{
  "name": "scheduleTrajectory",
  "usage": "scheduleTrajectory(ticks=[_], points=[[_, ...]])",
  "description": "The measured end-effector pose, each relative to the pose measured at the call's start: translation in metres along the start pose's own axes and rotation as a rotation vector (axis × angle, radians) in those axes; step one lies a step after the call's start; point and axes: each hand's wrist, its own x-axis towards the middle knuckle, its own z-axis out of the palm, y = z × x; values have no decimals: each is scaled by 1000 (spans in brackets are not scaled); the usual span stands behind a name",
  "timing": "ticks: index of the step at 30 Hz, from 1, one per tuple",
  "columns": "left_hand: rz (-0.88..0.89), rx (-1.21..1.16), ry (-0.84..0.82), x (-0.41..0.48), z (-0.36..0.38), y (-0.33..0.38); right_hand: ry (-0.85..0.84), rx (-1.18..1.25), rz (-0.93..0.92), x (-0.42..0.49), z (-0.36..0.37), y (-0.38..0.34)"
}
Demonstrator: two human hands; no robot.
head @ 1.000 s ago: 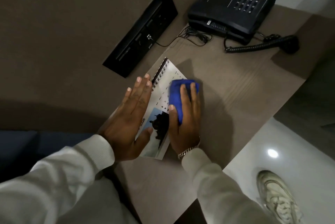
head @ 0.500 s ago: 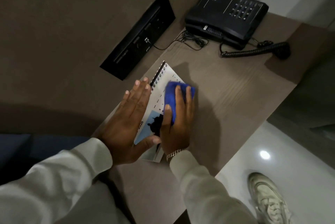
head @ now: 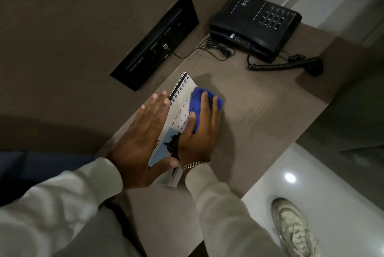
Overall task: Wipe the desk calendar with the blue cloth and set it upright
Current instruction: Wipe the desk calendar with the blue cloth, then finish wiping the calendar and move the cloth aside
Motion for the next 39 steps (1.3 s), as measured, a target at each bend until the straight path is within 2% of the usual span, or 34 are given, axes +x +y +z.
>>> scheduleTrajectory(ticks=[5,11,15,18,22,25,30,32,35,39], points=[[-2,8,8,-1,-1,2,-141,-13,57,-46,-9,11],[21,90,64,0,-10,11,-274,2,-4,-88,-39,13],[53,161,118,-3,-12,10,-586,-58,7,-94,-70,11],[-11,164,66,-4,-12,10,-758,-190,-48,-76,-106,1],[-87,164,-3,-3,-10,10,-716,-347,-213,-11,-156,-16],[-106,165,-3,-4,-11,8,-692,-610,-380,50,-179,-22],[-93,200,49,-8,-7,4,-782,-1063,-452,129,-175,-9],[-155,185,111,-12,-4,7,-838,-1257,-418,143,-172,3],[-310,101,249,-24,2,12,-868,-1389,-506,137,-173,18],[-677,-237,541,-43,14,33,-866,-1264,-400,136,-164,-4]])
